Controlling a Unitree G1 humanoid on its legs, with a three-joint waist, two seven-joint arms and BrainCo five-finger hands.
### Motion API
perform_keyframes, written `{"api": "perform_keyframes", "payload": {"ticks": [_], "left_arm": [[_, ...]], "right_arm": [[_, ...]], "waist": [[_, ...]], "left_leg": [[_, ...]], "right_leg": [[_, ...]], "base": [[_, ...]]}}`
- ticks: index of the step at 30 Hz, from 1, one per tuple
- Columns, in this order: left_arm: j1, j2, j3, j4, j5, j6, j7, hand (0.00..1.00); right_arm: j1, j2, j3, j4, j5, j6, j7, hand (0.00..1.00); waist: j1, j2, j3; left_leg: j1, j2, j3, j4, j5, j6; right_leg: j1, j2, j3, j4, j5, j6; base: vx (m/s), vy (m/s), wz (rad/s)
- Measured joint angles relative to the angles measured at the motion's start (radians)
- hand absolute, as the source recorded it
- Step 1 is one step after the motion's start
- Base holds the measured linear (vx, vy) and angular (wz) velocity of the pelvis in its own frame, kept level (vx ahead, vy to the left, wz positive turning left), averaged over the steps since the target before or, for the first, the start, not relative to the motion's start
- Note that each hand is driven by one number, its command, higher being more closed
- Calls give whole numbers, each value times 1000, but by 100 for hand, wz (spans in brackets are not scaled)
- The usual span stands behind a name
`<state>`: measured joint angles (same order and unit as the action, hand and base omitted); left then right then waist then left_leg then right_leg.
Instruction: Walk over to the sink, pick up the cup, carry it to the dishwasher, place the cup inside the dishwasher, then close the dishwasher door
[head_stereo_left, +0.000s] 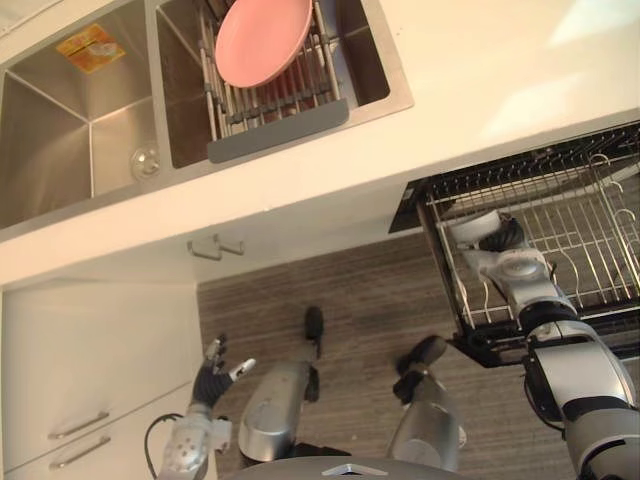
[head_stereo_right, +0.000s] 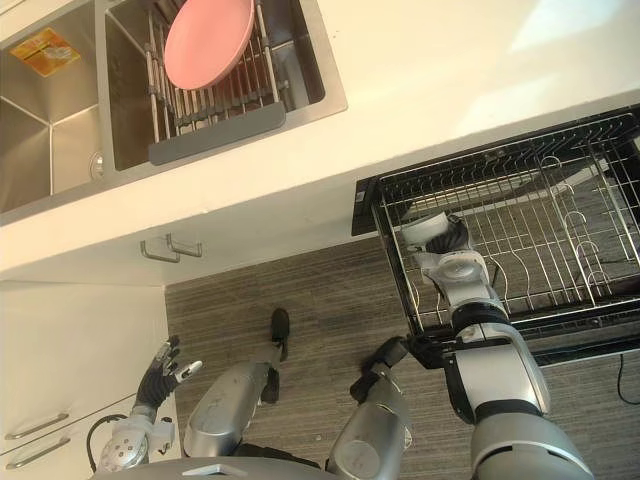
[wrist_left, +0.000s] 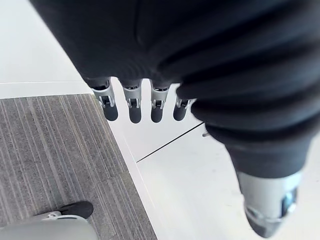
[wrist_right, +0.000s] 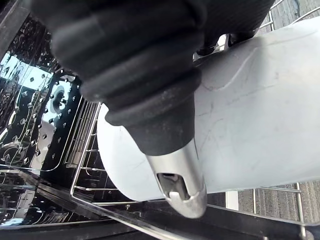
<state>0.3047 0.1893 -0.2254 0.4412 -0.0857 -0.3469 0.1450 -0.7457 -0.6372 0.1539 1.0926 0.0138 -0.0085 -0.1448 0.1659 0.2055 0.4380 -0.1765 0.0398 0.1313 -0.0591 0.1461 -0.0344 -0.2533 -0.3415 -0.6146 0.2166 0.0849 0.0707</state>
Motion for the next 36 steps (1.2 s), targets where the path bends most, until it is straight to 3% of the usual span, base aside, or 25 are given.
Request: {"api": "perform_keyframes", "payload": {"ticks": [1,2,7,10,17,24,26,30,33,36], "left_arm": [[0,0,-8,0,0,-3,-1,0],[0,0,-16,0,1,-5,-2,0],[1,0,-39,3,95,6,35,0],[1,-2,-63,14,140,44,47,0],[-1,-3,-96,57,268,47,72,0],[-3,-2,-81,129,286,78,65,0],[-8,-3,-50,128,285,107,30,0],[-17,-5,4,153,262,158,-11,0],[-23,-8,59,188,235,197,-54,0],[-29,-37,116,257,162,255,-101,0]], "right_arm": [[-22,0,5,16,3,7,14,100],[-42,-1,5,28,26,16,28,0],[-58,16,7,28,118,40,50,0],[-50,73,-5,27,119,59,4,0],[60,149,-41,-23,156,40,-108,0],[333,290,-42,-275,187,-81,-177,0],[446,340,-66,-397,185,-112,-208,0],[548,374,-152,-616,174,-148,-207,0],[607,407,-200,-782,176,-190,-177,0],[661,443,-213,-959,270,-233,-48,0]], "waist": [[-2,1,0],[-2,5,2],[-2,18,9],[-5,19,9],[-14,19,2],[-35,-14,-142],[-50,-39,-198],[-66,-73,-237],[-84,-99,-262],[-87,-113,-286]], "left_leg": [[0,-2,0,-1,1,0],[0,-2,-2,-2,3,0],[1,-3,-8,-17,13,-4],[11,-2,-8,-17,16,-3],[81,11,-4,-17,-6,-21],[146,56,37,-5,-52,-38],[183,73,104,-4,-62,-49],[239,82,153,-8,-73,-62],[281,91,186,-15,-85,-72],[304,102,226,-14,-108,-76]], "right_leg": [[-6,-5,3,12,-7,0],[-7,-7,3,18,-13,-4],[-23,-19,4,58,-32,-3],[-23,-23,11,78,-45,-4],[51,-2,17,53,-67,2],[149,87,39,-81,-32,16],[208,113,38,-141,-11,19],[272,150,61,-222,19,23],[309,173,86,-271,36,22],[325,193,116,-297,47,19]], "base": [[0,0,0],[0,0,0],[-24,-39,4],[0,-47,0],[2,-45,-3],[101,-80,-17],[130,-69,-12],[94,-50,-28],[39,-25,-30],[-3,-1,-33]]}}
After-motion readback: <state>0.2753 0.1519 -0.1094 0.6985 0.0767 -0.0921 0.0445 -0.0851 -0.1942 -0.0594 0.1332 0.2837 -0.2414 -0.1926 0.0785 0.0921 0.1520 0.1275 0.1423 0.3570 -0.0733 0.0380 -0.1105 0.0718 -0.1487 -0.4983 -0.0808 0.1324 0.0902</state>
